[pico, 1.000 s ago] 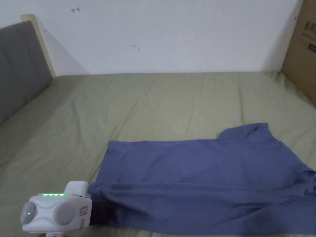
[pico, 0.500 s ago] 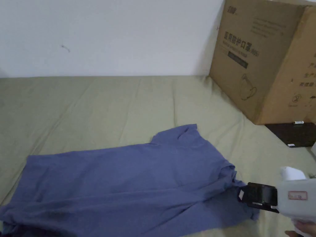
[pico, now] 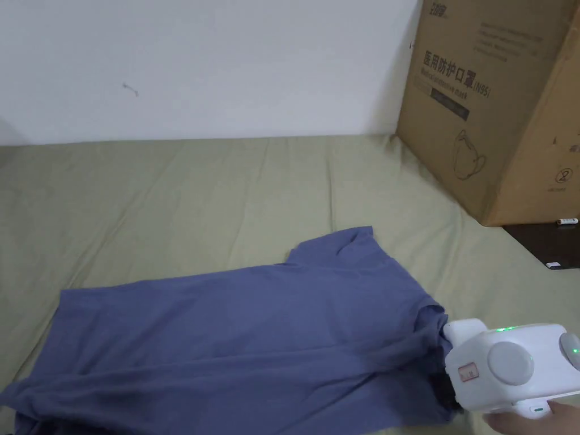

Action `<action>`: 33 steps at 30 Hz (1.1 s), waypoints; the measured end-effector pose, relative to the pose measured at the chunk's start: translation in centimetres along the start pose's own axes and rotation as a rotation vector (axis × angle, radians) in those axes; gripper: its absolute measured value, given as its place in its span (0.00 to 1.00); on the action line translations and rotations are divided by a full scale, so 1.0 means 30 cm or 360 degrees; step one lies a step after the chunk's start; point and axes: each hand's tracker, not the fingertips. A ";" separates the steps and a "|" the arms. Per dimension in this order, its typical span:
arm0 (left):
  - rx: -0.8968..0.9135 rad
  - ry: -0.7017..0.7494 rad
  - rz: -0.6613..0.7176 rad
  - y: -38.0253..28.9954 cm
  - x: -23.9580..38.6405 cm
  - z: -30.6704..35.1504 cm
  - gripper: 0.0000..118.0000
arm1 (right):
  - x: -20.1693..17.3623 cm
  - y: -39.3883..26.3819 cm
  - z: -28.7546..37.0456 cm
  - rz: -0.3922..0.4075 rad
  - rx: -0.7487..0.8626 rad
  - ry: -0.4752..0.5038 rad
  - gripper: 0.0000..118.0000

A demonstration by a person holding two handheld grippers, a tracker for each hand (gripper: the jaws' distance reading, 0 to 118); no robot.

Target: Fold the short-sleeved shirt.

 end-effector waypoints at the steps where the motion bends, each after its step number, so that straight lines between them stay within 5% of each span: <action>1: -0.0001 0.0002 -0.0003 0.016 -0.006 0.004 0.06 | -0.020 0.000 0.016 0.0095 0.0005 -0.0035 0.07; 4: 0.0024 0.0045 -0.0030 0.062 -0.020 0.061 0.06 | -0.024 -0.002 0.074 0.0313 0.0104 -0.0266 0.07; 5: 0.0048 0.0064 -0.0058 0.080 -0.027 0.087 0.06 | -0.002 -0.004 0.101 0.0291 0.0136 -0.0320 0.07; 11: 0.0082 0.0063 -0.0125 0.068 -0.031 0.294 0.06 | 0.133 -0.093 0.333 -0.0253 0.0162 0.0034 0.07; 20: -0.0159 -0.0202 0.0250 -0.327 -0.137 0.299 0.06 | 0.171 -0.504 0.266 -0.0568 -0.0085 0.0268 0.07; 22: -0.0100 -0.0250 0.0372 -0.380 -0.156 0.272 0.09 | 0.155 -0.538 0.220 -0.0545 -0.0028 0.0240 0.08; 23: -0.0065 -0.0227 0.0398 -0.395 -0.161 0.270 0.27 | 0.140 -0.548 0.221 -0.0494 0.0056 0.0180 0.17; 24: -0.0044 -0.0164 0.0394 -0.396 -0.157 0.276 0.52 | 0.120 -0.553 0.231 -0.0456 0.0101 0.0088 0.36; 25: -0.0031 -0.0087 0.0356 -0.391 -0.151 0.285 0.83 | 0.128 -0.545 0.228 -0.0407 0.0109 -0.0019 0.65; 26: -0.0007 -0.0042 0.0320 -0.386 -0.149 0.300 1.00 | 0.135 -0.536 0.230 -0.0372 0.0120 -0.0055 0.94; 27: 0.0027 -0.0024 0.0271 -0.376 -0.147 0.333 0.96 | 0.130 -0.532 0.256 -0.0355 0.0165 -0.0021 1.00; 33: 0.0492 -0.0109 0.0208 -0.250 -0.066 0.509 0.96 | -0.003 -0.450 0.518 -0.0367 0.0580 0.0146 0.99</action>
